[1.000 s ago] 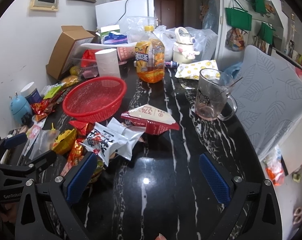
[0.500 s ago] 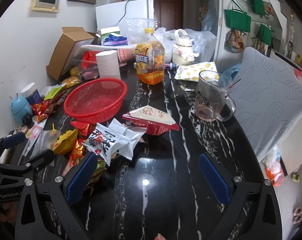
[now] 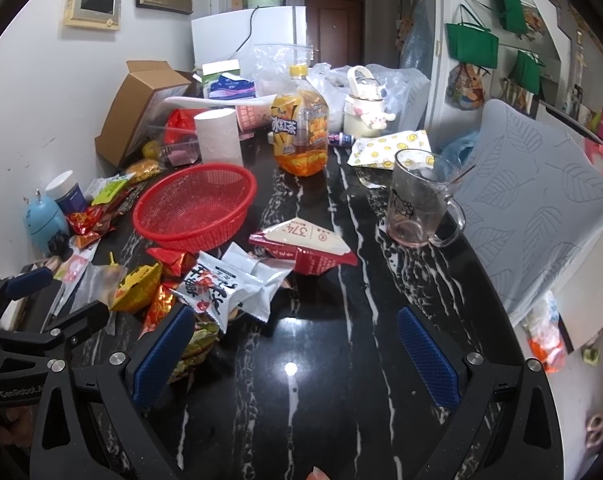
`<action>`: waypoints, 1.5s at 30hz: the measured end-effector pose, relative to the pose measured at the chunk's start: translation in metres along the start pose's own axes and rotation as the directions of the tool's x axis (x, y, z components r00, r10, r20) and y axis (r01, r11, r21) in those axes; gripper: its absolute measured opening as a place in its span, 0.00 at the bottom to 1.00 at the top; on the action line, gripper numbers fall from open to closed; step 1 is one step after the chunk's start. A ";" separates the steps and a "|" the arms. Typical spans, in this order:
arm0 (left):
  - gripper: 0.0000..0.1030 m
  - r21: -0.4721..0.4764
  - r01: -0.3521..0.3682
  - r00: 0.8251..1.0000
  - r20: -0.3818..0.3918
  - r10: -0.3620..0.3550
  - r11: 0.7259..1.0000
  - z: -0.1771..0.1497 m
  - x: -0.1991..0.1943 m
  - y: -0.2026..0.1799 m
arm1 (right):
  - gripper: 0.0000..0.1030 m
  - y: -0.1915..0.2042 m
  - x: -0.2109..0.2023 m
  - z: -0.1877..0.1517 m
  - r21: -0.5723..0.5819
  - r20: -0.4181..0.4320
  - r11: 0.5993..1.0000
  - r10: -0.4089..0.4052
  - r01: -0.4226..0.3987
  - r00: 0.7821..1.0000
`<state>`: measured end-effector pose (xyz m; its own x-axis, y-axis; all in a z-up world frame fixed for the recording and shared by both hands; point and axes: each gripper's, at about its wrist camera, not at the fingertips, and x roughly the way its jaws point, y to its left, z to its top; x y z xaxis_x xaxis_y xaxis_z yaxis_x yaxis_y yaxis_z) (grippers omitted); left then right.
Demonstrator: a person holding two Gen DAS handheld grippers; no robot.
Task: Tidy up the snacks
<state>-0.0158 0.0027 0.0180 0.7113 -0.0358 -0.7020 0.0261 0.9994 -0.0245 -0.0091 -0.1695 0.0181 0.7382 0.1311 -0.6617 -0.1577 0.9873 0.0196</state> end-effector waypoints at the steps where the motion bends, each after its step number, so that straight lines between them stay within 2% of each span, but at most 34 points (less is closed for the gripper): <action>1: 1.00 0.000 0.000 1.000 0.003 0.000 1.000 0.000 -0.002 0.000 | 1.00 0.001 -0.001 0.000 0.001 0.001 1.000 0.003 -0.003 1.000; 13: 1.00 -0.001 0.008 1.000 0.018 -0.008 1.000 -0.006 -0.014 0.011 | 1.00 0.015 -0.011 -0.004 -0.010 0.001 0.999 0.031 -0.031 1.000; 22: 1.00 -0.016 0.003 1.000 -0.015 -0.004 1.000 -0.025 -0.010 0.025 | 1.00 0.032 0.001 -0.021 -0.025 -0.052 0.997 0.075 -0.077 0.996; 30: 1.00 -0.024 -0.008 0.999 -0.036 0.007 1.000 -0.045 -0.002 0.043 | 1.00 0.051 0.024 -0.035 -0.031 -0.126 0.987 0.152 -0.157 0.980; 35: 1.00 -0.068 -0.019 0.998 -0.054 0.015 0.998 -0.050 0.005 0.062 | 0.99 0.067 0.044 -0.038 -0.029 -0.177 0.978 0.200 -0.208 0.964; 43: 1.00 -0.122 -0.011 0.998 -0.070 0.002 0.992 -0.048 0.020 0.084 | 0.99 0.077 0.072 -0.038 -0.002 -0.229 0.971 0.230 -0.237 0.946; 45: 1.00 -0.122 -0.011 0.997 -0.074 0.002 0.993 -0.047 0.025 0.085 | 0.93 0.078 0.078 -0.038 0.012 -0.240 0.969 0.242 -0.246 0.940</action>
<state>-0.0291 0.0869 -0.0349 0.6574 -0.0334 -0.7528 -0.0675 0.9924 -0.1030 0.0117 -0.0861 -0.0606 0.4989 0.3402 -0.7971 -0.3266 0.9257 0.1907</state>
